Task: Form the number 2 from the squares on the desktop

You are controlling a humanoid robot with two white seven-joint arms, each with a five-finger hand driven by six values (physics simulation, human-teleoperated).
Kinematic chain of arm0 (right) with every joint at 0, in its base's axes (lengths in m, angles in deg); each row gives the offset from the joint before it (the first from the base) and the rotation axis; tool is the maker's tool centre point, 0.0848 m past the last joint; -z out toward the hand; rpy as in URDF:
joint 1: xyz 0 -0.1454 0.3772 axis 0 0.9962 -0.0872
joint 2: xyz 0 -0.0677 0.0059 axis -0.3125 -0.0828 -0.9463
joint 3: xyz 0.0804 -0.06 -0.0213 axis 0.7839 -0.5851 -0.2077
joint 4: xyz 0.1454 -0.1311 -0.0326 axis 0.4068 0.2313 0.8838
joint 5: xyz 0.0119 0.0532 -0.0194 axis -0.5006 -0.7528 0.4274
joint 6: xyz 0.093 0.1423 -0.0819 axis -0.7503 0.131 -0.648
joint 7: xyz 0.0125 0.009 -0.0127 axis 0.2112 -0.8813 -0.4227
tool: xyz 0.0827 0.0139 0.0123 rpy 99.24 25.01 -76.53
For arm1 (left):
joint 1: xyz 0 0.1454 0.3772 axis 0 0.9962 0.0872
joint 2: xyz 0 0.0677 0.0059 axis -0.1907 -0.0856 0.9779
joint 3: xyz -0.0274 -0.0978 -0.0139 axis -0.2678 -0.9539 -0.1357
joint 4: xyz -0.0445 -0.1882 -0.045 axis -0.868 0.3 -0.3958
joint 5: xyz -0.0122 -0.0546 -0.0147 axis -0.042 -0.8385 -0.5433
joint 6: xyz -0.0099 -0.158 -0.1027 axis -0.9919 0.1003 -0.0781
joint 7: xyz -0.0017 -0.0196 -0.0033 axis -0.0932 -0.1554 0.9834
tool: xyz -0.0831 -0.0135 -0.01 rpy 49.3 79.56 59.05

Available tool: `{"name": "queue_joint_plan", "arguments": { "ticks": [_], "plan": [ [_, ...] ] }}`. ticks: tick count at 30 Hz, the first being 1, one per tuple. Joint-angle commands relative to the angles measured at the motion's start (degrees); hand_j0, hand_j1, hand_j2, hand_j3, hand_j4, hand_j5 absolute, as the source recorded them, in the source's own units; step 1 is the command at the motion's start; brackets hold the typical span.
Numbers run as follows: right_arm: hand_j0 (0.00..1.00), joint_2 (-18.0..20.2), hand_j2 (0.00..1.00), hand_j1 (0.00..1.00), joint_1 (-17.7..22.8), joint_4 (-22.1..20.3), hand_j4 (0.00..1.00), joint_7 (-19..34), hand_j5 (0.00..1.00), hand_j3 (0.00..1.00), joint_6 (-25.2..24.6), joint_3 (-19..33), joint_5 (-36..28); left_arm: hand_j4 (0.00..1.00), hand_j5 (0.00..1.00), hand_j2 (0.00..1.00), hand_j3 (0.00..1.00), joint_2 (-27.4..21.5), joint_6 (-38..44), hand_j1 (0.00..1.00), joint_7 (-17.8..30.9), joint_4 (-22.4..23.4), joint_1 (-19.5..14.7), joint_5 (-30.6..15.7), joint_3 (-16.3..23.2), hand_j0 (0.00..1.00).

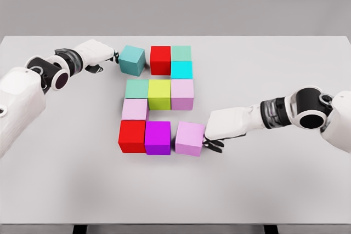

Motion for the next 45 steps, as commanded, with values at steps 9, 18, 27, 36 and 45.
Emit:
{"name": "queue_joint_plan", "arguments": {
  "ticks": [9,18,27,36,45],
  "plan": [
    [0.13,-0.4,0.13,0.13,-0.1,0.0,0.13,0.0,0.13,0.13,-0.1,-0.1,-0.3,0.66,0.66,0.66,0.66,0.1,-0.1,0.66,-0.1,-0.1,0.0,-0.9,-0.1,0.66],
    [0.14,-0.4,0.14,0.14,0.0,0.9,0.14,0.0,0.14,0.14,-0.1,-0.2,1.1,0.65,0.65,0.65,0.65,0.2,-0.1,0.65,-0.1,-0.2,0.0,-1.7,-0.1,0.65],
    [0.14,-0.5,0.14,0.14,-0.1,2.5,0.14,0.0,0.14,0.14,-0.1,-0.2,1.2,0.65,0.65,0.65,0.65,-0.7,-0.2,0.65,-0.4,0.0,0.0,-2.0,-0.2,0.65],
    [0.14,-1.3,0.14,0.14,-0.4,2.8,0.14,0.0,0.14,0.14,-0.1,-0.2,1.2,0.65,0.65,0.65,0.65,-1.7,-0.2,0.65,0.8,-2.0,0.4,-4.4,-0.3,0.65],
    [0.14,-1.7,0.14,0.14,-0.5,2.8,0.14,0.0,0.14,0.14,-0.1,-0.8,1.2,0.65,0.65,0.65,0.65,-2.4,-0.3,0.65,2.3,-2.5,0.6,-5.8,-0.1,0.65]
  ]
}}
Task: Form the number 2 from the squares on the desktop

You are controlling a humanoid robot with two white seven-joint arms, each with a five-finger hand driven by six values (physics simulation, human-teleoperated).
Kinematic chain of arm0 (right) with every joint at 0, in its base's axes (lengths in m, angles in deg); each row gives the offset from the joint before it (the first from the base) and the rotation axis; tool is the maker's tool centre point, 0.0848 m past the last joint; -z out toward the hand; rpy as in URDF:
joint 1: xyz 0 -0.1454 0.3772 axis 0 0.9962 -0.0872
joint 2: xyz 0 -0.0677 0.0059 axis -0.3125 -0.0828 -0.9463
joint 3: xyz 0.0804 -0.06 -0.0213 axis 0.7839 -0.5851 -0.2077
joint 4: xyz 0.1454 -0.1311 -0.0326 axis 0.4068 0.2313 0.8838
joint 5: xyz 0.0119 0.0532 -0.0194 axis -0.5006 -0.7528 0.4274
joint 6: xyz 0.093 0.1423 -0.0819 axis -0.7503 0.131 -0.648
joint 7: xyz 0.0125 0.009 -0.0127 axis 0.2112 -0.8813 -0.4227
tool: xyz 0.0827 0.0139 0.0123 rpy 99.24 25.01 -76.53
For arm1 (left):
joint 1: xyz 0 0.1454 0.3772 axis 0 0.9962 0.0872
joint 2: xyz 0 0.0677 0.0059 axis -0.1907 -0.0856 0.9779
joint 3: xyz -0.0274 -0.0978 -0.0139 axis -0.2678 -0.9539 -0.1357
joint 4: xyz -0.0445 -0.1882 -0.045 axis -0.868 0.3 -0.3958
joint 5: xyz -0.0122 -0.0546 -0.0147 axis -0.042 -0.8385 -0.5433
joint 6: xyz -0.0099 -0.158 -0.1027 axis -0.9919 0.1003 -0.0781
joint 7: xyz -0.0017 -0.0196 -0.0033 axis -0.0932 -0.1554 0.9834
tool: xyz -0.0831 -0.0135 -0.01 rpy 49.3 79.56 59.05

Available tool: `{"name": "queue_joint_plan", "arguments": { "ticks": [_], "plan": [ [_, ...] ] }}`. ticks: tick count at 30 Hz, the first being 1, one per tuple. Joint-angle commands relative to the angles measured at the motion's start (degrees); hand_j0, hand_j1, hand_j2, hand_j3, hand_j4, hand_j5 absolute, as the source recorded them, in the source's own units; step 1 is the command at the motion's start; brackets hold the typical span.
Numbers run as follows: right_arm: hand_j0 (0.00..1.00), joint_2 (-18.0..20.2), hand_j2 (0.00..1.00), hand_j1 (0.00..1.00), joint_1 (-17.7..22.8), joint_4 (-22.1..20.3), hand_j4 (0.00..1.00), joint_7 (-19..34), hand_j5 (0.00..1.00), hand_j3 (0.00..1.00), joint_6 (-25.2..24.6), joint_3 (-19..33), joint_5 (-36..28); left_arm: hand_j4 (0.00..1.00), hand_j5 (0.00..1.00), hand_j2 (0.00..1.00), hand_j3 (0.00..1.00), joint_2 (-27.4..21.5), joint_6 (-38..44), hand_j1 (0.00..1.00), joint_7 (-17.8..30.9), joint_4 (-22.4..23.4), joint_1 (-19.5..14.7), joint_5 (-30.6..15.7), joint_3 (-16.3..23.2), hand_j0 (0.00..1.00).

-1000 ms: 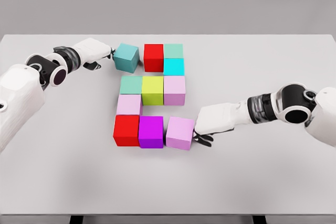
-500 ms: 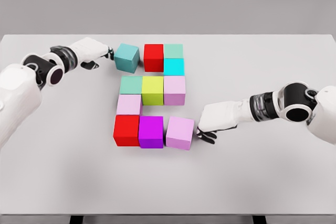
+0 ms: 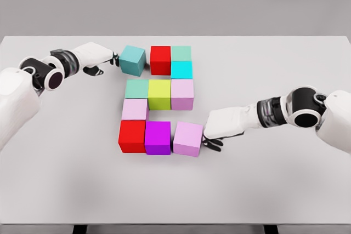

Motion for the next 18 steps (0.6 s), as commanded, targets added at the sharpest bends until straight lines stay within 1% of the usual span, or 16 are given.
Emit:
{"name": "queue_joint_plan", "arguments": {
  "ticks": [1,14,18],
  "plan": [
    [0.14,0.0,0.14,0.14,0.0,0.0,0.14,0.0,0.14,0.14,-0.1,0.0,-0.3,0.65,0.65,0.65,0.65,-0.2,0.0,0.65,0.1,-0.1,0.0,-0.2,0.0,0.65],
    [0.14,-0.6,0.14,0.14,-0.3,0.0,0.14,0.0,0.14,0.14,-0.1,0.0,-0.3,0.65,0.65,0.65,0.65,0.1,0.0,0.65,0.0,-0.8,-0.1,-0.7,0.1,0.65],
    [0.14,-0.7,0.14,0.14,-0.4,0.0,0.14,0.0,0.14,0.14,-0.1,0.0,-0.3,0.65,0.65,0.65,0.65,0.1,0.0,0.65,0.0,-0.8,-0.1,-1.8,0.3,0.65]
  ]
}}
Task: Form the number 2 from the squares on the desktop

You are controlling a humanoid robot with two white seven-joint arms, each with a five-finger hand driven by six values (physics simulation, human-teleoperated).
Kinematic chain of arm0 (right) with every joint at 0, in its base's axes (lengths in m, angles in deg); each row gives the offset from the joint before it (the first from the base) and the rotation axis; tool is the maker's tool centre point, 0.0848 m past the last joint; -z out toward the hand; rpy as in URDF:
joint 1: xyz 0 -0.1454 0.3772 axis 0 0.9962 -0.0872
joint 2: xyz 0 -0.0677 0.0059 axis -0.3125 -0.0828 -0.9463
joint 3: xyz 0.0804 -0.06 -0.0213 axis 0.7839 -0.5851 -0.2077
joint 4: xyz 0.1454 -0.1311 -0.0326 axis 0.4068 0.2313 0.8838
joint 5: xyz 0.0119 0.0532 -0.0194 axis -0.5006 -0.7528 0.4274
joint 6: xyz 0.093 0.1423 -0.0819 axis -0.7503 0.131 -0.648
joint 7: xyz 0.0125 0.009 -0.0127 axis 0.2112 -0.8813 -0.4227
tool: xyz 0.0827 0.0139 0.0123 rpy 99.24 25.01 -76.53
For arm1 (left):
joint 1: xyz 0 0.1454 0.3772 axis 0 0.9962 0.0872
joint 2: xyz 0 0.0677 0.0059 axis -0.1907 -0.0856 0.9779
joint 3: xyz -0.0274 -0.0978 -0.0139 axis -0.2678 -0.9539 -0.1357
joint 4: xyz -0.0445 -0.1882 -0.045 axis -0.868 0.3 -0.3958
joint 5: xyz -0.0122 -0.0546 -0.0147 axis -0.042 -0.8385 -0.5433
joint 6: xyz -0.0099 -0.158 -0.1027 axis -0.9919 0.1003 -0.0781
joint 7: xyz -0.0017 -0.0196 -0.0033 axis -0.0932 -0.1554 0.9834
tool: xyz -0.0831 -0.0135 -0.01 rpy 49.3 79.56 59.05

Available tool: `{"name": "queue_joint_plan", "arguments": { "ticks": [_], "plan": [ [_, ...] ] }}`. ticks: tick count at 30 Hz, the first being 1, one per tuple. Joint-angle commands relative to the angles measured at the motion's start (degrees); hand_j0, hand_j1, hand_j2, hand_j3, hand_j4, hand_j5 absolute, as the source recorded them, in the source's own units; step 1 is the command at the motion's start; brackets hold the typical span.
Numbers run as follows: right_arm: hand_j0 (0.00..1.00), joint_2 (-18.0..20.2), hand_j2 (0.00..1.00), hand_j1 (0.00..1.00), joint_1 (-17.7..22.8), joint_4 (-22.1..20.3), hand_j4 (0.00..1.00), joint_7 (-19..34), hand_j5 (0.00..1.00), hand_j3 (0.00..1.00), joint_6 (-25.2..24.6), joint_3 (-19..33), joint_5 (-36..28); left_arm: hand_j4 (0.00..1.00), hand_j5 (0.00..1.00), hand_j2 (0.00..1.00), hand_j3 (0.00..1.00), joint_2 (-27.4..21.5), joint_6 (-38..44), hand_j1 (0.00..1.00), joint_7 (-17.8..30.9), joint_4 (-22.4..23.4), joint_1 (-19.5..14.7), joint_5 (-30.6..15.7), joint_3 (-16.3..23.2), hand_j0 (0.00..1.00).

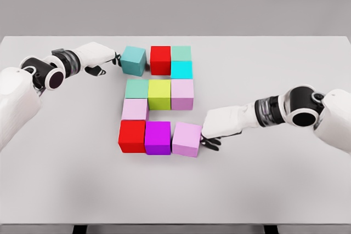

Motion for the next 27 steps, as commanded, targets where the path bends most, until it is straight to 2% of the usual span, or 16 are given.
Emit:
{"name": "queue_joint_plan", "arguments": {
  "ticks": [1,27],
  "plan": [
    [0.14,-0.1,0.14,0.14,0.0,0.0,0.14,0.0,0.14,0.14,-0.1,0.0,-0.3,0.65,0.65,0.65,0.65,0.0,0.0,0.65,0.0,0.0,0.0,-0.3,0.0,0.65],
    [0.14,-0.6,0.14,0.14,-0.8,1.5,0.14,0.0,0.14,0.14,-0.1,-0.1,-0.2,0.64,0.64,0.64,0.64,0.3,0.0,0.64,-0.5,-0.8,0.0,-1.3,0.4,0.64]
  ]
}}
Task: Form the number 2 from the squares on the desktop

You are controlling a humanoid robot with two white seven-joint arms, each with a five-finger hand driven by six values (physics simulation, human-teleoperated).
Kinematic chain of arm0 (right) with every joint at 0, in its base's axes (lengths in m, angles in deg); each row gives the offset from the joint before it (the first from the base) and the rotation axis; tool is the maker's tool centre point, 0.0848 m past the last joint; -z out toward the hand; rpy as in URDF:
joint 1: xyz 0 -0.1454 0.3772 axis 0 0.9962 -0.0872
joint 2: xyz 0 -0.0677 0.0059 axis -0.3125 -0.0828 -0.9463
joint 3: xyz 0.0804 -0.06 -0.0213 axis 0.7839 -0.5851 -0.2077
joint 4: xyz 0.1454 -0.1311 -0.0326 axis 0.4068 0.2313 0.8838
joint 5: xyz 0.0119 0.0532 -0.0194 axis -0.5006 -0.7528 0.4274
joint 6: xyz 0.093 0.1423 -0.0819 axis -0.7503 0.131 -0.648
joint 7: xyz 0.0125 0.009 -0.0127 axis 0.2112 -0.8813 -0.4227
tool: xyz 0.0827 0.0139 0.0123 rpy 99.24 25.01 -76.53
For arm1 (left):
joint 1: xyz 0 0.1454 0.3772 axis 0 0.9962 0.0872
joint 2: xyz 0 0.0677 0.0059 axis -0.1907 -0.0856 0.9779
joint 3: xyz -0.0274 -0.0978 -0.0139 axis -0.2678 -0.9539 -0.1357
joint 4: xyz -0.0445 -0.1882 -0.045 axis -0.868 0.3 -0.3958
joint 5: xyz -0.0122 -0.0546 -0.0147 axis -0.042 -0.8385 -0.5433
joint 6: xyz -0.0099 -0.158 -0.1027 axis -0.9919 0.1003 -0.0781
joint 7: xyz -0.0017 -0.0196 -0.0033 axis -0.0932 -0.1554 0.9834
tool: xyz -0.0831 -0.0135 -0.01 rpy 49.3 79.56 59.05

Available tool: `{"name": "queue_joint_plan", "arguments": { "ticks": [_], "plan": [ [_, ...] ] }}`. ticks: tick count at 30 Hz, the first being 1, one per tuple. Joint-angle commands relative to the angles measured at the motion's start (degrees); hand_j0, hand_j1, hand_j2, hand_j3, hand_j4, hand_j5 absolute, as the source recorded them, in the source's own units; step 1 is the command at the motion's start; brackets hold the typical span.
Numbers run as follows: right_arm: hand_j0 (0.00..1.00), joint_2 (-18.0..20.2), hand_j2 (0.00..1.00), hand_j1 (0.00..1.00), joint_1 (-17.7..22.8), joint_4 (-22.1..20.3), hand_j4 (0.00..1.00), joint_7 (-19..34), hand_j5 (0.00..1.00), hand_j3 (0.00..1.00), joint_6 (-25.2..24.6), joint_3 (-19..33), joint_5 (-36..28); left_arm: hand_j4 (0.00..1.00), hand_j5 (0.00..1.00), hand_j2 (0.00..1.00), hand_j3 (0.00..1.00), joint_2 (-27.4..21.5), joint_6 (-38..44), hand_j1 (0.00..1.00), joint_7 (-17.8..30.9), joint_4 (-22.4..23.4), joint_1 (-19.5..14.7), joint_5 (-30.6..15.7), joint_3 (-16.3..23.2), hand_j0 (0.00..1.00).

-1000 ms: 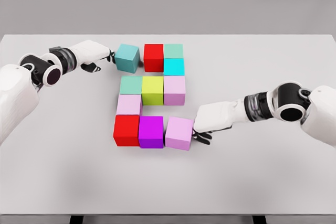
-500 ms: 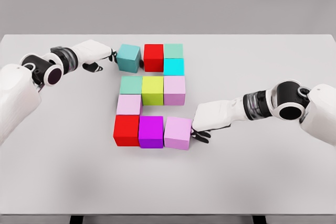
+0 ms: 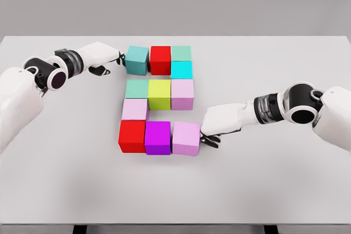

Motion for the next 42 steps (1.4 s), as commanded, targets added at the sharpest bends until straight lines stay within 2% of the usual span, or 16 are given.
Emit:
{"name": "queue_joint_plan", "arguments": {
  "ticks": [1,33,38,40,41,42],
  "plan": [
    [0.14,-0.1,0.14,0.14,0.0,0.4,0.14,0.0,0.14,0.14,-0.1,0.0,-0.3,0.65,0.65,0.65,0.65,-0.1,0.0,0.65,0.0,-0.1,0.0,-0.1,0.0,0.65],
    [0.14,-1.0,0.14,0.14,-0.8,1.0,0.14,0.0,0.14,0.14,-0.1,-0.1,0.5,0.65,0.65,0.65,0.65,-0.6,0.0,0.65,0.1,-1.3,0.6,-1.3,-0.6,0.65],
    [0.14,-1.0,0.14,0.14,-0.8,1.1,0.14,0.0,0.14,0.14,-0.1,-0.1,0.6,0.66,0.66,0.66,0.66,-1.5,0.0,0.66,0.0,-3.3,0.7,-1.4,-0.8,0.66],
    [0.14,-1.0,0.14,0.14,-0.8,1.5,0.14,0.0,0.14,0.14,-0.1,-0.1,1.0,0.71,0.71,0.71,0.71,-5.4,0.0,0.71,0.1,-6.5,0.9,-3.4,-0.9,0.71],
    [0.14,-1.0,0.14,0.14,-0.8,1.6,0.14,0.0,0.14,0.14,-0.1,-0.1,1.2,0.97,0.97,0.97,0.97,-9.2,0.0,0.97,0.2,-8.0,1.8,-3.6,-1.2,0.97],
    [0.14,-1.0,0.14,0.14,-0.8,1.7,0.14,0.0,0.14,0.14,-0.1,-0.2,1.3,1.00,1.00,1.00,1.00,-10.8,-0.5,1.00,0.3,-8.5,2.6,-3.7,-3.1,1.00]
  ]
}}
